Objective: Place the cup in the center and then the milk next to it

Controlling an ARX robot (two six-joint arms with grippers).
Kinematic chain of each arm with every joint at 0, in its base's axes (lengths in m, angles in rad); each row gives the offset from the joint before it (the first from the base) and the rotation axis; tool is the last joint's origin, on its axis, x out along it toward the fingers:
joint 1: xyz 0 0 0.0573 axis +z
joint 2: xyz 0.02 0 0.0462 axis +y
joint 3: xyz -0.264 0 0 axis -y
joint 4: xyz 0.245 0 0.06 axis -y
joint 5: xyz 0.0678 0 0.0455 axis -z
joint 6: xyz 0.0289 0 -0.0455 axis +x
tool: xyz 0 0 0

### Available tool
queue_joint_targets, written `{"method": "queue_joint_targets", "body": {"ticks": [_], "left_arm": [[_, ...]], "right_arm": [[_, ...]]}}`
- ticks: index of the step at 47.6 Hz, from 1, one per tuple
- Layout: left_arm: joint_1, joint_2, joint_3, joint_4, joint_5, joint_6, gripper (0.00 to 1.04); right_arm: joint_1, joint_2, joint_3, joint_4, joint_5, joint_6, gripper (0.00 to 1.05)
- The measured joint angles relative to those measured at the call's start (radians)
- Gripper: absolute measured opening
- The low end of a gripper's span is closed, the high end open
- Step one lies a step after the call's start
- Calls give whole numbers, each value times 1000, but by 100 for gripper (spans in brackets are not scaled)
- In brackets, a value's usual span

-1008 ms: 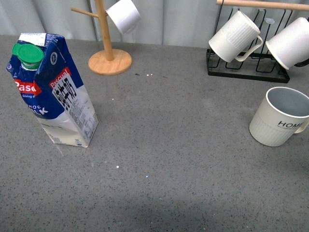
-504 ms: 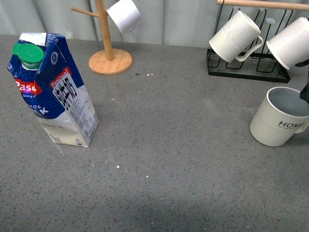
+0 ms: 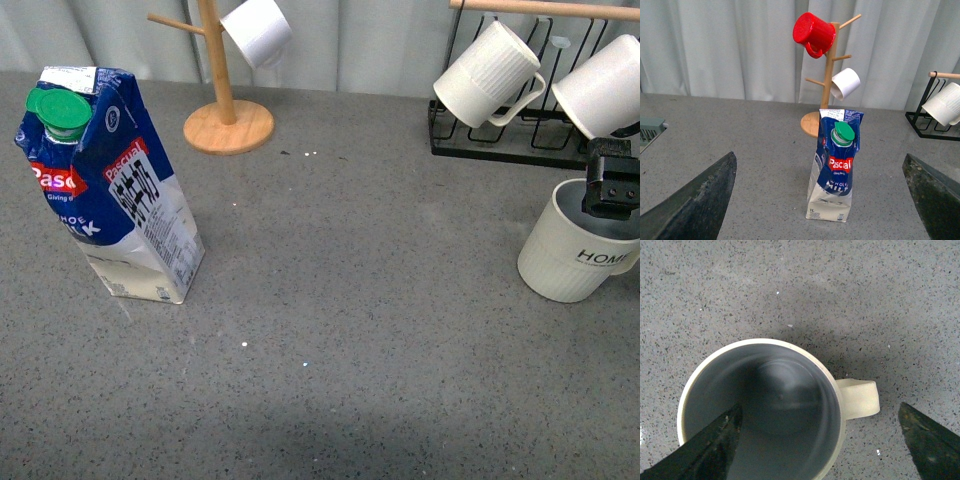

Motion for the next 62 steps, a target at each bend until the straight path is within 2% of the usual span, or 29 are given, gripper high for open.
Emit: {"method": "queue_joint_targets", "body": {"ticks": [25, 40, 62], "left_arm": [[0, 0, 0, 0, 0, 0, 98], [0, 0, 0, 0, 0, 0, 98], [0, 0, 0, 0, 0, 0, 98]], "right_arm": [[3, 14, 15, -28, 17, 7, 1], [21, -16, 18, -63, -5, 51, 1], [230, 0, 87, -56, -25, 256, 1]]}}
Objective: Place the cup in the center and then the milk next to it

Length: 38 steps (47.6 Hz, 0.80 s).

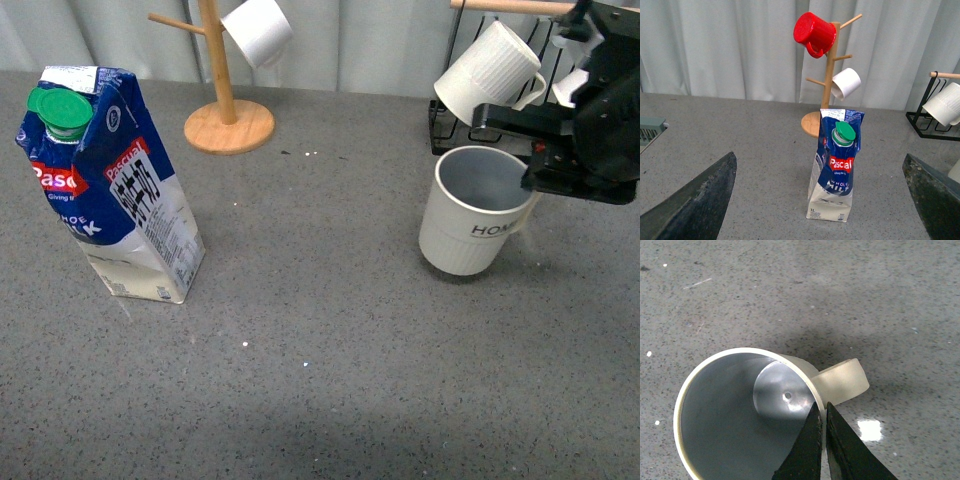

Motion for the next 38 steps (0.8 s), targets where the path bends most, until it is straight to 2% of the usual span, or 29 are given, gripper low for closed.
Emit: {"method": "queue_joint_targets", "body": {"ticks": [10, 15, 31, 38], "left_arm": [[0, 0, 0, 0, 0, 0, 98], [0, 0, 0, 0, 0, 0, 98], [0, 0, 0, 0, 0, 0, 98], [0, 0, 0, 0, 0, 0, 98]], "right_arm": [[58, 55, 40, -6, -5, 40, 1], [78, 80, 48, 6, -43, 61, 1], [95, 98, 60, 10, -41, 74, 1], [93, 98, 60, 37, -50, 72, 28]]}}
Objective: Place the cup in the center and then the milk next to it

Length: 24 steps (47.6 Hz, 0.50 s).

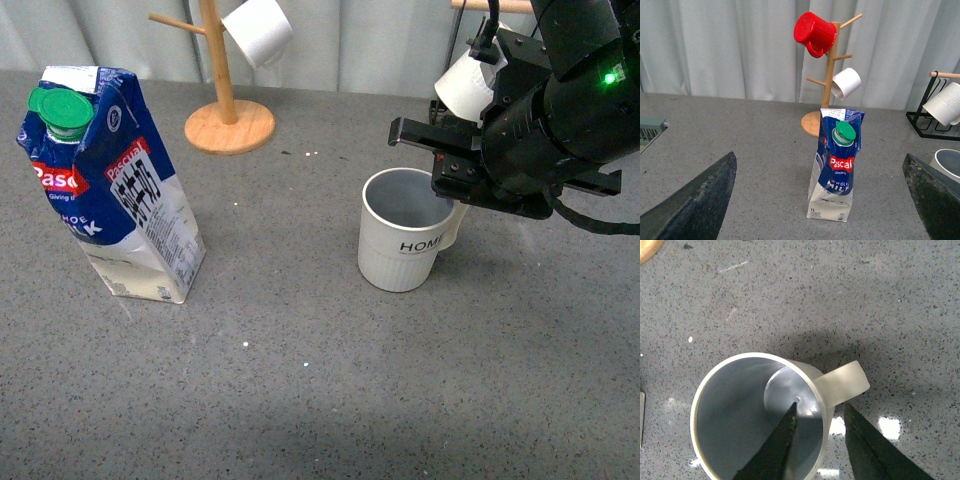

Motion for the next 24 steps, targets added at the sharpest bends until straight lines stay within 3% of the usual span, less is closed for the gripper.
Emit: {"method": "queue_joint_targets", "body": {"ticks": [8, 18, 24], "left_arm": [[0, 0, 0, 0, 0, 0, 98], [0, 0, 0, 0, 0, 0, 98], [0, 0, 0, 0, 0, 0, 98]], "right_arm": [[-12, -56, -46, 79, 5, -11, 60], [-43, -210, -161, 169, 116, -89, 97], [-50, -229, -181, 183, 130, -126, 95]]}}
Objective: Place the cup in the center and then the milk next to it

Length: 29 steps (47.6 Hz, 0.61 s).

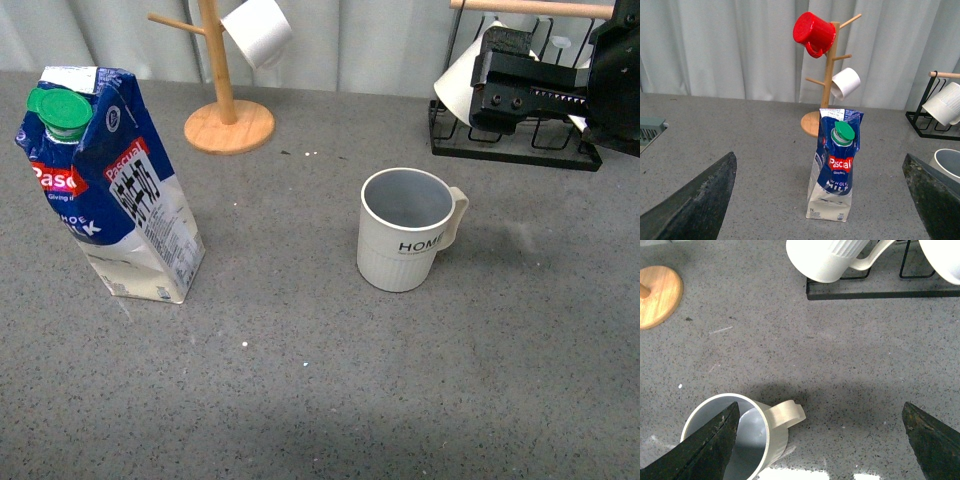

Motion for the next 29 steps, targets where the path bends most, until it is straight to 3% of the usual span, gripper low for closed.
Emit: {"method": "queue_joint_targets", "body": {"ticks": [2, 4, 5, 9, 11, 22, 26, 29], "left_arm": [[0, 0, 0, 0, 0, 0, 98], [0, 0, 0, 0, 0, 0, 98], [0, 0, 0, 0, 1, 0, 98], [0, 0, 0, 0, -2, 0, 98], [0, -1, 0, 0, -2, 0, 98], [0, -1, 0, 0, 0, 0, 98], [0, -1, 0, 0, 0, 0, 98], [0, -1, 0, 0, 0, 0, 98]], "right_arm": [[0, 11, -34, 110, 45, -42, 92], [-2, 21, -109, 341, 101, -109, 85], [-2, 24, -128, 393, 108, -126, 83], [-34, -4, -339, 857, 100, -249, 63], [-49, -41, -391, 953, 88, -270, 56], [-113, -222, -561, 1023, 41, -304, 22], [-137, -300, -637, 1006, 10, -311, 2], [-151, -367, -682, 987, -10, -314, 1]]}}
